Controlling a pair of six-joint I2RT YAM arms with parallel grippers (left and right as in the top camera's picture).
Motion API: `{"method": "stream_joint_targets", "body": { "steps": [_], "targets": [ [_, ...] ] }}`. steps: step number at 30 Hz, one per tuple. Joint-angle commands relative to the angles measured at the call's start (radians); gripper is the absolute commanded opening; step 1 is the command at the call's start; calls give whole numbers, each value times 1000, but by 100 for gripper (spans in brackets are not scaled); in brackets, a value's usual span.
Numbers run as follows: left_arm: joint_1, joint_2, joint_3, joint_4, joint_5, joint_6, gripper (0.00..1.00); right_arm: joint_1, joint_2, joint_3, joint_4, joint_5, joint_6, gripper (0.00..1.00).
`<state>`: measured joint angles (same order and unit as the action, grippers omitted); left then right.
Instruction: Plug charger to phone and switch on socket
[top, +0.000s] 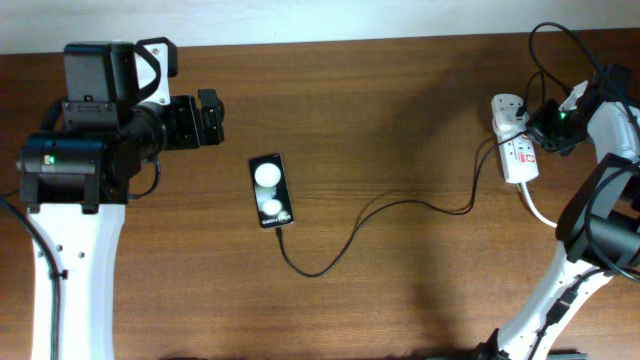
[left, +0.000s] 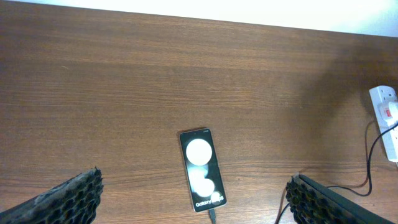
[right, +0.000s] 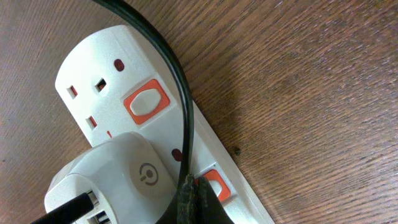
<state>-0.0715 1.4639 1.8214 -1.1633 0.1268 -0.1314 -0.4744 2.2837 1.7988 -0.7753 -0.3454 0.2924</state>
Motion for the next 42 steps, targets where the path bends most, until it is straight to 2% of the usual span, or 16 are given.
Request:
{"method": "stream_joint_targets", "body": {
  "steps": [1, 11, 15, 19, 24, 31, 35, 37, 38, 39, 42],
  "targets": [
    [4, -10, 3, 1, 6, -2, 99, 81, 14, -32, -42, -62, 24, 4],
    [4, -9, 3, 1, 6, -2, 99, 73, 12, -31, -48, -63, 31, 4],
    [4, -10, 3, 1, 7, -2, 99, 6, -47, 9, -130, -66, 31, 4],
    [4, -9, 3, 1, 6, -2, 99, -38, -238, 21, -199, -66, 14, 4],
    [4, -9, 3, 1, 7, -2, 99, 8, -526, 21, -284, -70, -38, 4],
    [4, -10, 3, 1, 6, -2, 99, 229, -842, 21, -541, -76, -259, 5],
    [4, -10, 3, 1, 7, -2, 99, 415, -994, 21, -635, -77, -289, 16],
    [4, -10, 3, 1, 6, -2, 99, 481, -1049, 21, -666, -77, -289, 28],
    [4, -10, 3, 1, 7, -2, 99, 500, -1066, 21, -682, -77, -288, 46],
    [4, -10, 3, 1, 6, -2, 99, 527, -1091, 21, -723, -77, -284, 99],
    [4, -9, 3, 1, 7, -2, 99, 547, -1128, 21, -786, -66, -285, 99]
  ]
}}
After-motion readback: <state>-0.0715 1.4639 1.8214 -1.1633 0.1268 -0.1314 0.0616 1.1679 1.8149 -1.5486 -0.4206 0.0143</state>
